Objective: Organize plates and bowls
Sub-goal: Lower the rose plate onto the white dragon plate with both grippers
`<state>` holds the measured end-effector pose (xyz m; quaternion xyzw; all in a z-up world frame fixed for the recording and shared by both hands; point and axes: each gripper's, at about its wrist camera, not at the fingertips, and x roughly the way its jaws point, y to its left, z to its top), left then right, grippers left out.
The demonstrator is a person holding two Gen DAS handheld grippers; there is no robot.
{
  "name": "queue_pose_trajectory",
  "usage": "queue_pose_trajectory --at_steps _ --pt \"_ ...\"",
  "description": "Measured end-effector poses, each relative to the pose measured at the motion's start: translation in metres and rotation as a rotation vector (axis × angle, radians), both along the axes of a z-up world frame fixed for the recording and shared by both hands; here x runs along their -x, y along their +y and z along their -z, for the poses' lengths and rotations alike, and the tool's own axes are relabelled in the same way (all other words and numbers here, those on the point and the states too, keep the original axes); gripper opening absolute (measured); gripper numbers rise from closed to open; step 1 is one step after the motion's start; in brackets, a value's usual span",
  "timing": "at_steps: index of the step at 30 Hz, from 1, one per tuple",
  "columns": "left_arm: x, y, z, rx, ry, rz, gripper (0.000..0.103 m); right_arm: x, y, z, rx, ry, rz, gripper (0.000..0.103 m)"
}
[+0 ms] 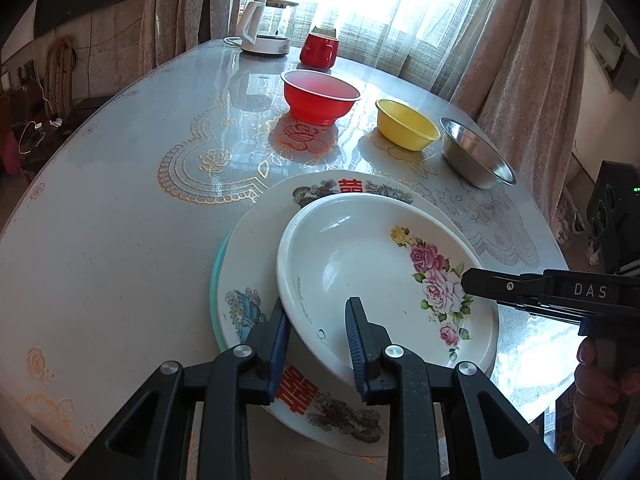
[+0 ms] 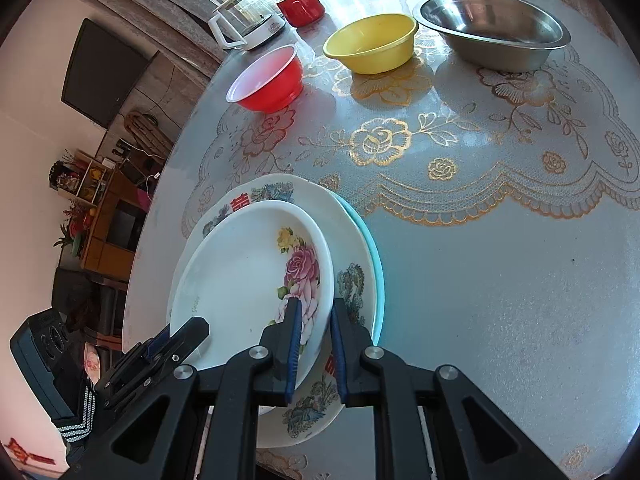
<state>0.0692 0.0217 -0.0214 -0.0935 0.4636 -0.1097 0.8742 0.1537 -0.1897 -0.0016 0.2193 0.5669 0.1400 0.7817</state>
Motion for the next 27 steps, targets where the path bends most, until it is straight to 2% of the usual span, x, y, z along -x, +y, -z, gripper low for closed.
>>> queue_pose_trajectory --at_steps 5,11,17,23,25,27 --pt "0.001 0.003 -0.003 0.015 0.022 -0.001 0.028 -0.002 0.007 -0.003 0.051 0.001 -0.030 0.015" --pt "0.006 0.006 -0.007 -0.018 0.006 0.002 0.027 -0.007 0.009 0.001 0.048 0.002 -0.031 0.015" --pt "0.004 -0.003 -0.008 -0.106 -0.019 0.018 0.028 -0.007 0.012 0.000 0.070 -0.003 -0.032 0.015" --pt "0.005 -0.003 -0.008 -0.102 -0.012 0.030 0.037 -0.004 0.011 -0.003 0.083 -0.010 -0.029 0.015" --pt "0.006 -0.004 -0.009 -0.087 -0.002 0.042 0.045 -0.004 0.010 -0.003 0.078 -0.008 -0.027 0.015" --pt "0.007 -0.007 -0.011 -0.070 0.003 0.060 0.060 -0.004 0.011 -0.003 0.081 -0.010 -0.030 0.015"
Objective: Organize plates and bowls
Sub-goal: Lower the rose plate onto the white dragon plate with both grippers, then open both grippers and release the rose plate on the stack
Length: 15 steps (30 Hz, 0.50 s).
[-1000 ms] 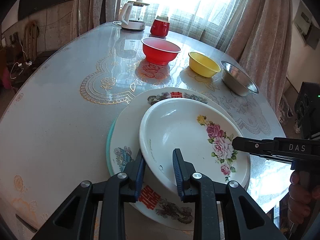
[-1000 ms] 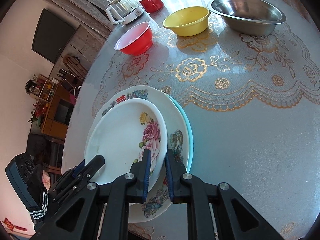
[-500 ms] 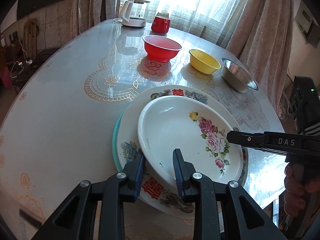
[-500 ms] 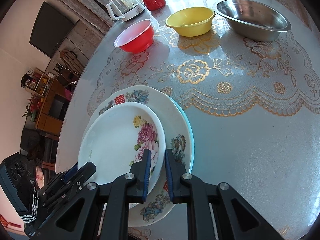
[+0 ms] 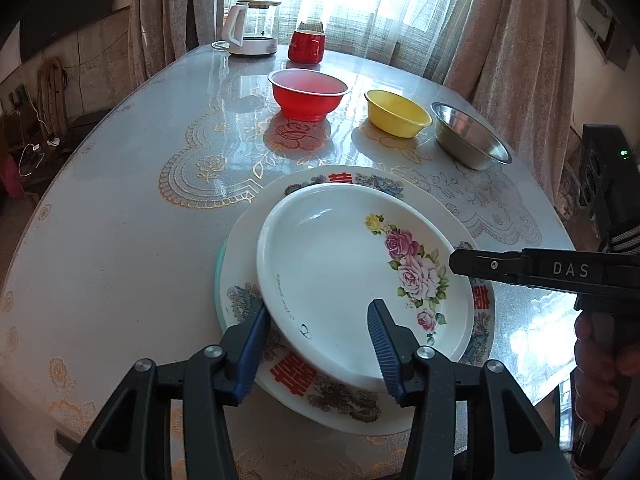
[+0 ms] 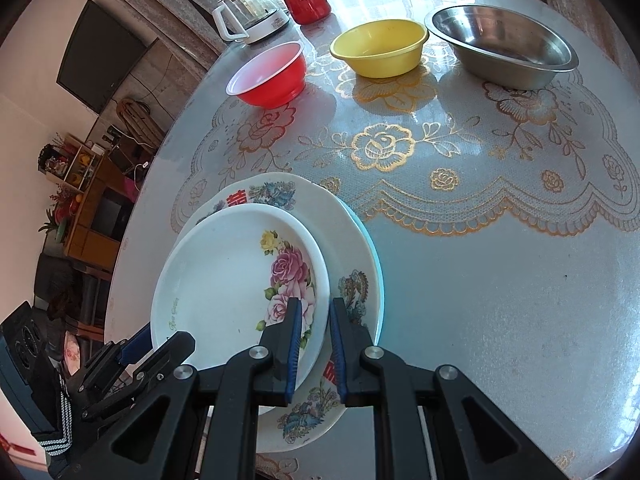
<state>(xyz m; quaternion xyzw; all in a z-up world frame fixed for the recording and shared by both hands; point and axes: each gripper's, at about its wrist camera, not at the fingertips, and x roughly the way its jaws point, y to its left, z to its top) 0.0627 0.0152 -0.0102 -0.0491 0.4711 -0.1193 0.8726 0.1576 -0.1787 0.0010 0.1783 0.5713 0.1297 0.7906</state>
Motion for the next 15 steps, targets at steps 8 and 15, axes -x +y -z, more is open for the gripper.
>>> queue_pose_trajectory --at_steps 8,15 --pt "0.006 -0.005 -0.009 -0.034 -0.049 0.010 0.063 0.003 -0.003 -0.005 0.018 -0.023 0.015 0.015" --pt "0.005 0.000 -0.016 -0.040 -0.110 -0.038 0.063 0.006 -0.006 -0.002 -0.025 -0.026 0.011 0.016"
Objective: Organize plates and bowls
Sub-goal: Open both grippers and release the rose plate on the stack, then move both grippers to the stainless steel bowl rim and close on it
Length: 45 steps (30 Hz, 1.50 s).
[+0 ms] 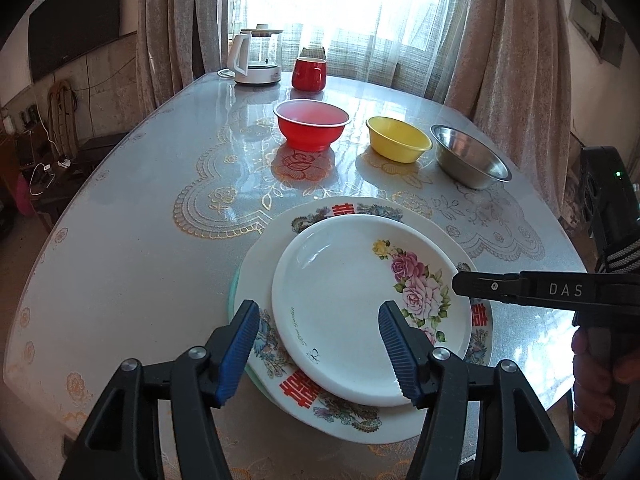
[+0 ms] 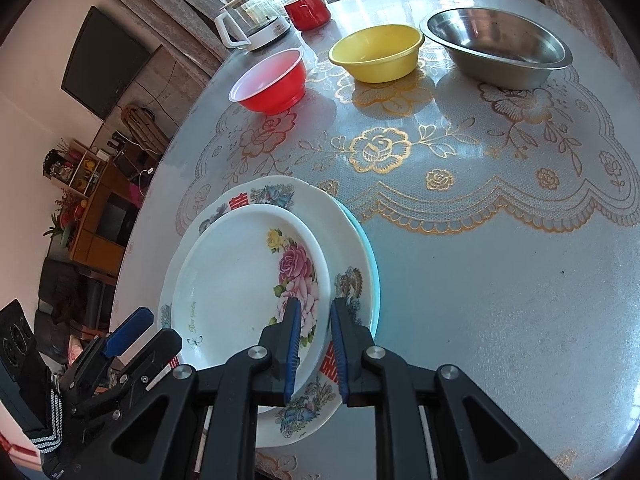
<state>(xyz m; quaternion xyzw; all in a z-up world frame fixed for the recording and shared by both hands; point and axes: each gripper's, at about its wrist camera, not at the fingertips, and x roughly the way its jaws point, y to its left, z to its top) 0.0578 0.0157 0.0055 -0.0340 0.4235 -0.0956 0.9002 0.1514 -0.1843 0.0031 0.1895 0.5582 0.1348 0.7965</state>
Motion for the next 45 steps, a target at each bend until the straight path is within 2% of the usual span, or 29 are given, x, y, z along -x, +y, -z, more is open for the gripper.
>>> queue_pose_trajectory --at_steps 3,6,8,13,17,23,32,36,42,45 --pt "-0.001 0.004 0.000 0.029 -0.023 -0.013 0.063 0.002 0.000 0.000 -0.006 -0.027 -0.008 0.019" --pt "-0.003 0.009 0.000 0.064 -0.040 -0.045 0.070 0.006 -0.002 -0.002 -0.023 -0.071 -0.014 0.021" --pt "-0.005 0.011 0.001 0.084 -0.046 -0.062 0.071 0.010 -0.007 -0.005 -0.046 -0.104 0.001 0.023" --pt "-0.010 0.011 -0.004 0.077 -0.085 -0.093 0.077 0.014 -0.023 -0.012 -0.044 -0.194 0.059 0.026" --pt "-0.019 0.000 -0.007 0.078 -0.071 -0.071 0.079 0.016 -0.037 -0.010 -0.088 -0.188 0.102 0.028" --pt "-0.025 -0.024 -0.009 0.058 -0.057 -0.015 0.086 0.019 -0.064 -0.002 -0.063 -0.166 0.196 0.033" --pt "-0.040 -0.054 -0.018 0.024 -0.052 0.031 0.089 0.008 -0.104 0.018 0.064 -0.129 0.319 0.037" --pt "-0.051 -0.067 -0.020 0.029 -0.032 0.051 0.090 0.001 -0.130 0.023 0.089 -0.119 0.382 0.038" --pt "-0.067 -0.089 -0.021 0.024 0.006 0.074 0.090 -0.012 -0.163 0.021 0.116 -0.143 0.458 0.039" --pt "-0.073 -0.097 -0.026 0.036 0.005 0.076 0.090 -0.020 -0.177 0.011 0.111 -0.201 0.490 0.042"
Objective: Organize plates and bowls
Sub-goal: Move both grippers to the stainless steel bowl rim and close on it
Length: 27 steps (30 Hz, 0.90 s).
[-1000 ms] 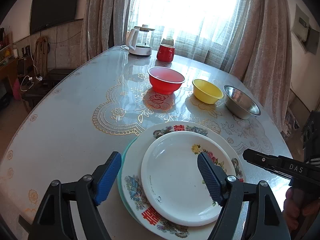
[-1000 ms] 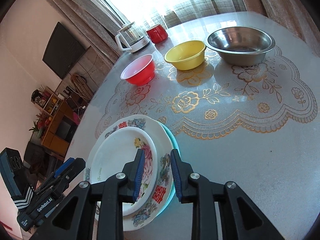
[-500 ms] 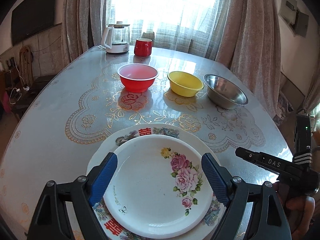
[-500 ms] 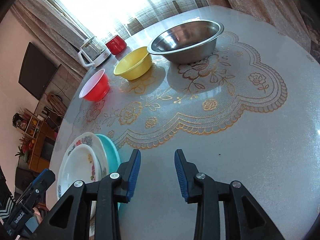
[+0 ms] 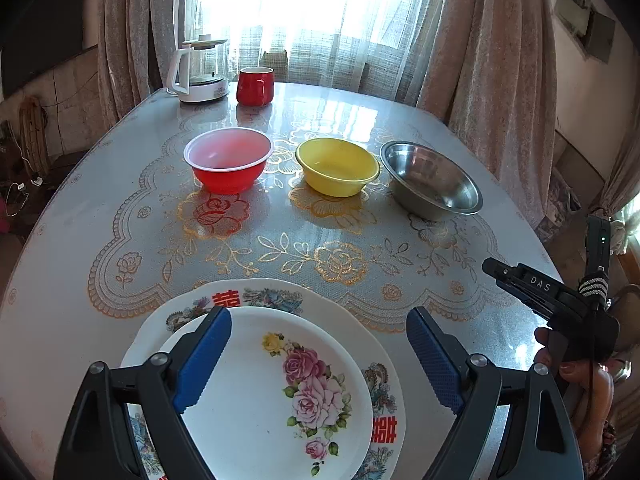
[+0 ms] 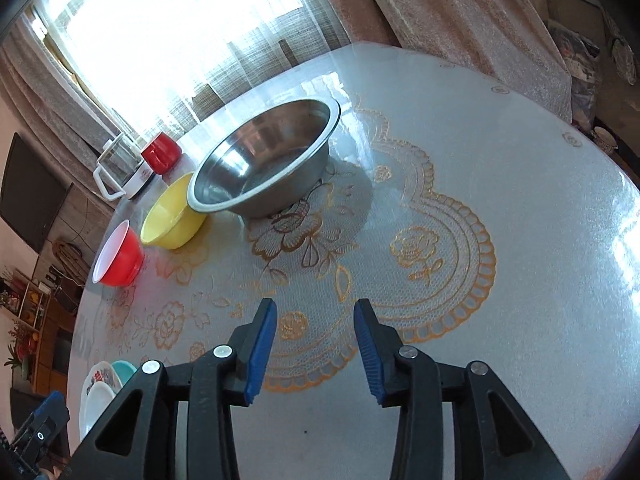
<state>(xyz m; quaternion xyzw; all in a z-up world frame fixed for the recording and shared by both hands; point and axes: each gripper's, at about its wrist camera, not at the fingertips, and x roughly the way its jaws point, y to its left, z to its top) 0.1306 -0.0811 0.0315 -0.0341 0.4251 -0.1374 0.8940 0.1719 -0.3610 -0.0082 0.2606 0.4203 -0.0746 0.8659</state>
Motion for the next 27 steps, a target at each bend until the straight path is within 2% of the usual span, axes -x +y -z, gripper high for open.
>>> queue_pose_trajectory --at_steps 4,7,14,21,22,25,27 --pt "-0.009 -0.014 -0.007 -0.007 -0.009 0.013 0.090 -0.023 -0.015 -0.014 0.004 -0.071 0.022 0.059" --pt "-0.019 -0.025 -0.009 -0.014 -0.005 0.024 0.090 -0.045 -0.028 -0.018 -0.023 -0.098 0.049 0.064" --pt "-0.034 -0.047 -0.006 -0.054 -0.002 0.052 0.090 -0.098 -0.045 -0.006 -0.021 -0.023 0.090 0.064" --pt "-0.055 -0.062 0.002 -0.064 0.040 0.056 0.090 -0.119 -0.054 0.018 -0.054 0.019 0.081 0.064" --pt "-0.057 -0.063 0.002 -0.069 0.038 0.051 0.090 -0.119 -0.054 0.021 -0.054 0.024 0.078 0.062" --pt "-0.062 -0.066 0.003 -0.066 0.045 0.043 0.090 -0.117 -0.056 0.030 -0.076 0.027 0.069 0.047" --pt "-0.064 -0.066 0.003 -0.057 0.042 0.034 0.090 -0.114 -0.057 0.030 -0.097 -0.004 0.051 0.041"
